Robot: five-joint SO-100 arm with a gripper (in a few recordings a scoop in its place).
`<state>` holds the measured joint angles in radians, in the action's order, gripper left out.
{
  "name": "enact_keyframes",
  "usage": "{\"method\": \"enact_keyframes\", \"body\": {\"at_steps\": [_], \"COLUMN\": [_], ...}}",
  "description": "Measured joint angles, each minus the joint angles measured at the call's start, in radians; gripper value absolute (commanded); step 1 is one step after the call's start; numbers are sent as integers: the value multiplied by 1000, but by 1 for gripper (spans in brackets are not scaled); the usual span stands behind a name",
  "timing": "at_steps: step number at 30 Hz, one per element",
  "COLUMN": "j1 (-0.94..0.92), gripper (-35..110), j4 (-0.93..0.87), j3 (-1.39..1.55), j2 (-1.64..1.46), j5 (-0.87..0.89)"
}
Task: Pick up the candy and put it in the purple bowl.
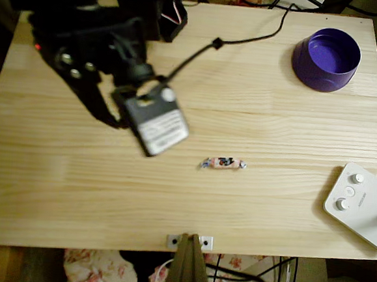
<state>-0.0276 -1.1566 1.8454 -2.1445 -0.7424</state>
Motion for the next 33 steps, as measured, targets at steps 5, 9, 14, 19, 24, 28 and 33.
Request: {"method": "enact_keyframes", "body": {"at_steps": [5, 9, 14, 19, 24, 28, 33], "j1": [55, 143, 233, 333, 388, 423, 431], "gripper": [-1, -1, -1, -1, -1, 0, 0], "j4": [-38, -101, -181, -270, -330, -337, -324], "j3": [-98, -222, -370, -485, -555, -584, -589], "j2": [95, 179, 258, 318, 410, 460, 508], "j5": [-61, -89, -95, -124, -140, -156, -161]}}
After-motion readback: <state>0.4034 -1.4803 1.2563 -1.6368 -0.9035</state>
